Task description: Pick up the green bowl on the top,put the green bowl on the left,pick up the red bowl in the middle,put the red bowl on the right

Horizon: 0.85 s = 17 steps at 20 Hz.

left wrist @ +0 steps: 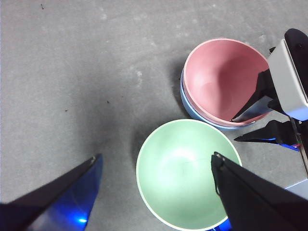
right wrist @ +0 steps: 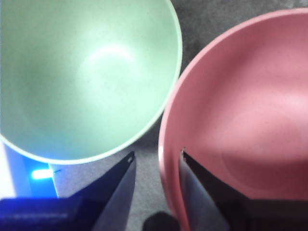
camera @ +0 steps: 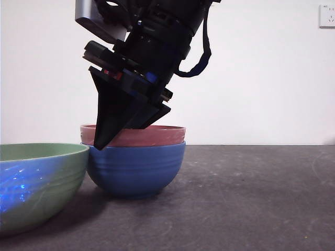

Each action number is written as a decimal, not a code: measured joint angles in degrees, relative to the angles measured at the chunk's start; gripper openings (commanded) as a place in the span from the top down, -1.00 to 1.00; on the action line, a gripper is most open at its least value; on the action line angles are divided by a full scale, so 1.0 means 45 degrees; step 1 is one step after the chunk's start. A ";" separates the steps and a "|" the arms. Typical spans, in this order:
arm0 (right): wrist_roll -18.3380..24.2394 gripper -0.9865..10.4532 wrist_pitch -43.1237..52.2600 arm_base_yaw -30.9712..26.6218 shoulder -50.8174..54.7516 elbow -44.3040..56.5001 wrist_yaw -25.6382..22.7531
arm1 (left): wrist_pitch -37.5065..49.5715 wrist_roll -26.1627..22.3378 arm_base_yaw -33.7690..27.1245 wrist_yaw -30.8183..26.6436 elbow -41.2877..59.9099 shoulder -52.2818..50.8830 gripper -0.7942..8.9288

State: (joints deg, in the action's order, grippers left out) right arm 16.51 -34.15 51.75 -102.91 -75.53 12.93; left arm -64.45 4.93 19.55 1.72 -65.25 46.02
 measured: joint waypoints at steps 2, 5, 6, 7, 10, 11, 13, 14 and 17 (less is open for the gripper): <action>0.0005 0.73 0.0005 0.0000 0.0000 0.0000 0.0010 | 0.0005 0.0000 0.0000 -0.0005 0.0000 0.0000 0.06; 0.0005 0.73 0.0087 -0.0005 0.0000 0.0000 -0.0015 | 0.0015 0.0000 0.0000 0.0000 0.0000 0.0005 0.06; 0.0005 0.74 0.0087 -0.0005 0.0000 0.0000 -0.0015 | 0.0024 0.0000 0.0000 0.0000 0.0000 0.0015 0.06; 0.0005 0.83 0.0087 -0.0005 0.0000 0.0000 -0.0015 | 0.0034 0.0000 0.0000 -0.0005 0.0000 0.0029 0.06; 0.0223 0.86 0.0296 -0.0005 0.0063 -0.0073 -0.0126 | 0.0044 -0.0005 0.0000 -0.0005 0.0000 0.0058 0.06; 0.0253 0.86 0.0340 -0.0005 0.0087 -0.0097 -0.0126 | 0.0044 0.0000 0.0000 -0.0005 0.0000 0.0058 0.06; 0.0287 0.86 0.0325 0.0000 0.0087 -0.0097 -0.0126 | 0.0044 -0.0005 0.0000 -0.0005 0.0000 0.0058 0.06; 0.0296 0.86 0.0321 0.0000 0.0102 -0.0097 -0.0126 | 0.0049 -0.0005 0.0000 -0.0005 0.0000 0.0058 0.06; 0.0287 0.86 0.0209 -0.0005 0.0335 -0.0097 -0.0223 | 0.0073 -0.0005 0.0000 0.0000 0.0000 0.0058 0.06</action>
State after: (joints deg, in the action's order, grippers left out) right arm 17.80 -33.21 51.72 -101.41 -75.96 11.92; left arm -64.12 4.91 19.55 1.72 -65.25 46.28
